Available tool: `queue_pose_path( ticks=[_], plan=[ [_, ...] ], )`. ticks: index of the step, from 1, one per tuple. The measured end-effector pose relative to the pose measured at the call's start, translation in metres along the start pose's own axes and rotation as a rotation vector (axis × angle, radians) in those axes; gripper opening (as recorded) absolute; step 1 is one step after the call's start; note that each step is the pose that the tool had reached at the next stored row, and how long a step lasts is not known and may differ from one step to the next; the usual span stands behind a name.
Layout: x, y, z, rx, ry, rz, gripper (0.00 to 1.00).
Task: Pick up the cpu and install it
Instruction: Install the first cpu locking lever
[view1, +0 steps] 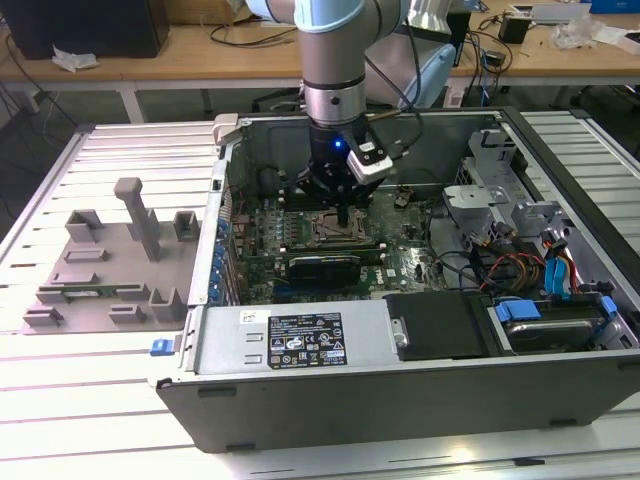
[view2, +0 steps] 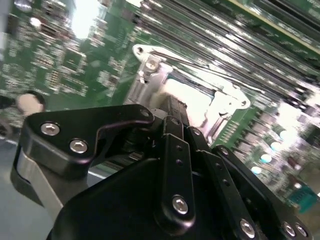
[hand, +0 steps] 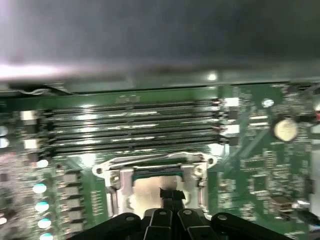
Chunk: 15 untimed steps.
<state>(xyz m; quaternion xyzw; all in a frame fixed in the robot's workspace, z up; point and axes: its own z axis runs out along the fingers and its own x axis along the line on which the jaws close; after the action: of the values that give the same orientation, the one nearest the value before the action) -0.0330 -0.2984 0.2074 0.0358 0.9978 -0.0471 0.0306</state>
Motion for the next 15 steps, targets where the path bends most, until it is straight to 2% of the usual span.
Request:
queue_pose_path(
  ticks=[1,2,3,5,8,12,15],
  plan=[
    [-0.0002,0.0000,0.0001,0.0007,0.0186,-0.002,0.11],
    [-0.0002,0.0000,0.0000,0.0011,0.0260,-0.002,0.11],
    [-0.0002,-0.0001,0.0000,0.0015,0.0295,-0.003,0.11],
    [-0.0002,0.0000,0.0001,0.0016,0.0330,-0.003,0.11],
    [-0.0004,-0.0001,-0.0013,0.0015,0.0333,-0.006,0.11],
    [-0.0009,-0.0010,-0.0104,0.0019,0.0332,-0.007,0.11],
    [-0.0015,-0.0019,-0.0204,0.0021,0.0332,-0.008,0.11]
  ],
)
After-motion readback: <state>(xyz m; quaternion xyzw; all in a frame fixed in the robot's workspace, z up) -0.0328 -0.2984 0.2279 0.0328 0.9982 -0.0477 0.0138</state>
